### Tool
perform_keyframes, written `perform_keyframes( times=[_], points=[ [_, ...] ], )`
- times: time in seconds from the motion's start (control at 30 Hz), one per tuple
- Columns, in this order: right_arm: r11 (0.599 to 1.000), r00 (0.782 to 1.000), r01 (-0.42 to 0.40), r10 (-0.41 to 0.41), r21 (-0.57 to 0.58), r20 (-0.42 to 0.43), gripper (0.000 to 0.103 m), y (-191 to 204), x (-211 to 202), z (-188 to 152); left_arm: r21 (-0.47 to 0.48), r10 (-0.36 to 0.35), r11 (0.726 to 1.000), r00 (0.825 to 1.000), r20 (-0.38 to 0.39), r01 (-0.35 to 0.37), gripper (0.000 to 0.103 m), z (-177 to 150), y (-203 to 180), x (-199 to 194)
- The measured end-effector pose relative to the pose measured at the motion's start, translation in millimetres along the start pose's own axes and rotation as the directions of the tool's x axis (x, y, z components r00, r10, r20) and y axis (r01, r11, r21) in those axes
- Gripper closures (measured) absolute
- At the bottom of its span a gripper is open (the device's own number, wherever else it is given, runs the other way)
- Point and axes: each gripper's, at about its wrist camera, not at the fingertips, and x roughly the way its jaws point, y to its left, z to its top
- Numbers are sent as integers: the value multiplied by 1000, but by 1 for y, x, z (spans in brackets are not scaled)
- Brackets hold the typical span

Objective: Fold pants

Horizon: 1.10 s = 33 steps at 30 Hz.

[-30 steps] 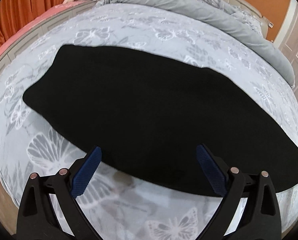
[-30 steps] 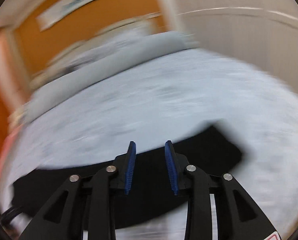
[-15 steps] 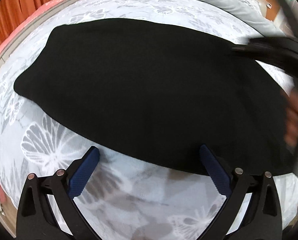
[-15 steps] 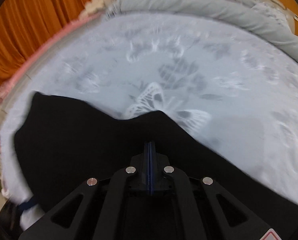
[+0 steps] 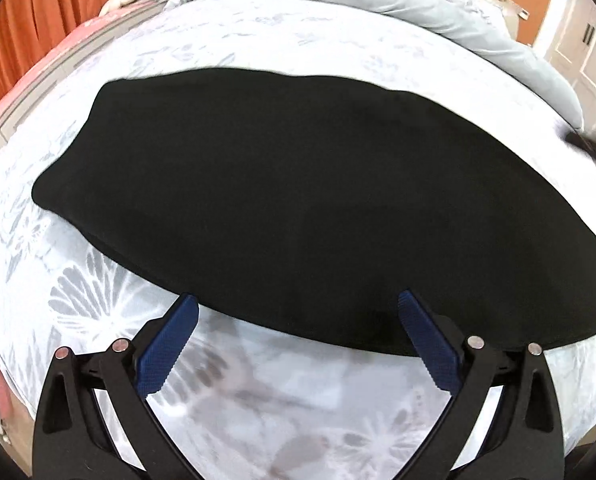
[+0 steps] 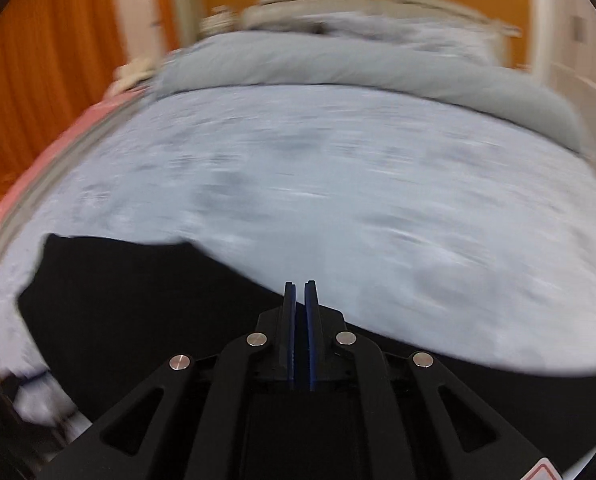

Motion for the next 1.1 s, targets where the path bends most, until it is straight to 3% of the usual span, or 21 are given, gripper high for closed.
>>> perform_keyframes(
  times=[0.13,0.23,0.33,0.37,0.43,0.53,0.6,0.7,0.83,0.9,1.0,1.03,1.1],
  points=[
    [958,983,177,-181,225,-1,81,-130,-55,-49,68,31,997,998,51,-35,5,-7,-27,-9],
    [898,972,219,-233,382,-9,78,-206,-92,-82,123,47,991,996,82,-57,5,-13,-53,-13],
    [845,942,318,-331,429,-46,43,-256,-123,-118,168,50,983,992,116,-70,5,-17,-75,-16],
    [823,932,346,-357,450,-64,40,-274,-133,-132,183,55,980,989,137,-80,5,-18,-83,-17],
    [783,924,368,-369,502,-101,28,-303,-143,-156,199,61,975,984,168,-94,5,-19,-94,-18],
    [721,926,361,-353,592,-135,25,-345,-155,-190,200,37,977,980,196,-77,5,-9,-102,-26],
    [699,938,332,-315,634,-145,25,-362,-151,-202,170,10,984,979,204,-45,5,-6,-100,-29],
    [706,961,266,-249,656,-121,25,-371,-139,-204,134,-22,991,980,198,-5,5,11,-88,-28],
    [709,967,250,-209,659,-142,25,-374,-110,-198,117,-22,993,979,203,-2,5,12,-91,-27],
    [708,957,288,-231,644,-175,24,-370,-97,-193,123,-21,992,981,191,-3,5,12,-91,-19],
    [747,910,416,-343,519,-235,25,-353,-95,-179,138,-13,990,986,167,-11,5,13,-92,-14],
    [758,891,453,-400,469,-214,25,-344,-102,-173,136,-14,991,986,164,-9,5,14,-92,-14],
    [787,895,440,-425,432,-136,25,-331,-113,-166,122,-25,993,987,158,5,5,16,-89,-14]
  ],
)
